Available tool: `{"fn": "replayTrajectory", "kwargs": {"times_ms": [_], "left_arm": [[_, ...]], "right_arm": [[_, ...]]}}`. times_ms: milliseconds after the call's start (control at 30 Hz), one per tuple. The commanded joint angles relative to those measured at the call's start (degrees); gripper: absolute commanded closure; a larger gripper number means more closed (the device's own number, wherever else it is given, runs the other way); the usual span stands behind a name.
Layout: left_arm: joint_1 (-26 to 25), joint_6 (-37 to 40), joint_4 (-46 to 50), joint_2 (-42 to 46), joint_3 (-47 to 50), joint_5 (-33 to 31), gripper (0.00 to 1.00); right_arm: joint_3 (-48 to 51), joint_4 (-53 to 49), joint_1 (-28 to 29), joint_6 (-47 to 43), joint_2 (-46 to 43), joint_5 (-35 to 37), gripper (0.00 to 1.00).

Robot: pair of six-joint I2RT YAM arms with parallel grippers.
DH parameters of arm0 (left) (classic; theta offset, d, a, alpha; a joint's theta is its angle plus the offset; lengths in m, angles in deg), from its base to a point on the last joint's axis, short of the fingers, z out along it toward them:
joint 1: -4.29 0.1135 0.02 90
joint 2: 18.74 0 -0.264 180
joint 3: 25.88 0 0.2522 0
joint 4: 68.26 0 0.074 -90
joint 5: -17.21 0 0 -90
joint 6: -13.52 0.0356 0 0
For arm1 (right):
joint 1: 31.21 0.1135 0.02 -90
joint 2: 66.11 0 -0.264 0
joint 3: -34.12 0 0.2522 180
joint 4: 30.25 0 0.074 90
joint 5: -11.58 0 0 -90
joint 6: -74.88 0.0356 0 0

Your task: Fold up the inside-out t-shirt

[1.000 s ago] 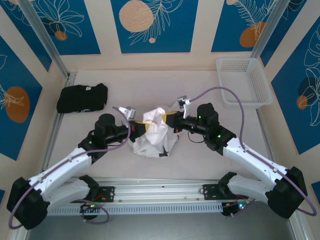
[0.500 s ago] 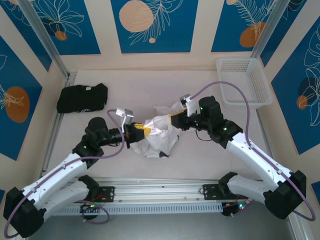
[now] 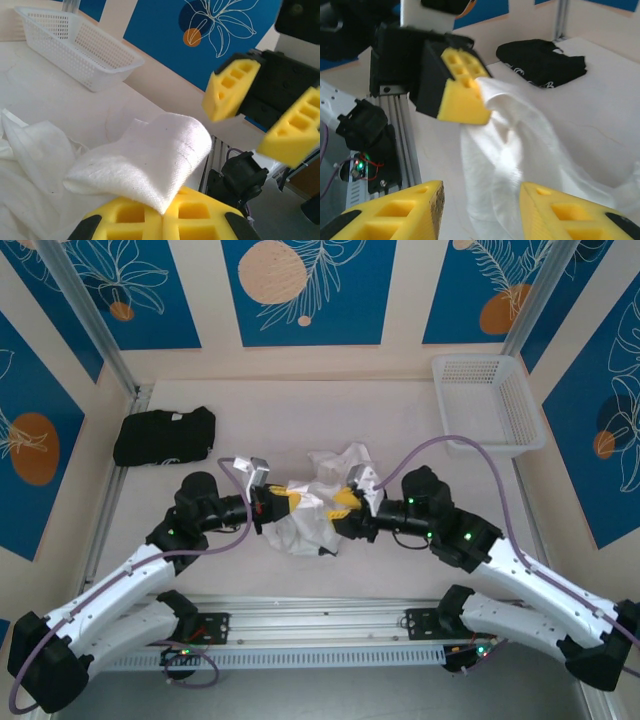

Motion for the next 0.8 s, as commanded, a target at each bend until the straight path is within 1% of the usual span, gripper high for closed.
{"fn": "replayTrajectory", "kwargs": {"times_ms": [0, 167, 233, 333, 467, 500, 567, 633, 700, 767], "left_arm": [[0.52, -0.01, -0.06, 0.41, -2.13, -0.52, 0.97], [0.49, -0.89, -0.46, 0.49, -2.04, -0.29, 0.98], [0.49, -1.49, -0.54, 0.68, -1.89, -0.89, 0.97], [0.51, -2.87, -0.22, 0.85, -1.83, -2.28, 0.97], [0.51, -4.23, 0.25, 0.72, -1.70, -4.47, 1.00], [0.48, -4.42, 0.09, 0.67, -1.70, -4.43, 1.00], [0.49, -4.40, 0.27, 0.67, -1.69, -4.66, 1.00], [0.47, -4.09, 1.00, 0.85, -1.69, -5.20, 1.00], [0.56, -3.66, 1.79, 1.02, -1.69, -5.80, 1.00], [0.55, -3.23, 2.41, 1.27, -1.67, -6.30, 1.00]], "right_arm": [[0.21, 2.77, 2.43, -3.26, 3.46, 7.34, 0.57], [-1.55, 4.33, 5.31, -3.36, 9.12, 15.53, 0.54], [-1.90, 4.66, 6.99, -4.05, 11.10, 20.53, 0.54], [-1.88, 5.29, 8.82, -4.48, 12.39, 26.15, 0.55], [-1.00, 6.72, 10.05, -3.48, 12.37, 29.70, 0.56], [-0.79, 7.03, 10.14, -3.24, 12.31, 30.35, 0.60], [-0.53, 7.35, 10.25, -3.13, 11.99, 31.08, 0.72], [-0.14, 7.67, 10.25, -3.30, 10.93, 30.01, 0.84], [0.25, 7.76, 9.92, -3.51, 9.67, 27.47, 0.91], [0.71, 7.50, 9.32, -3.58, 8.33, 23.94, 0.95]]}}
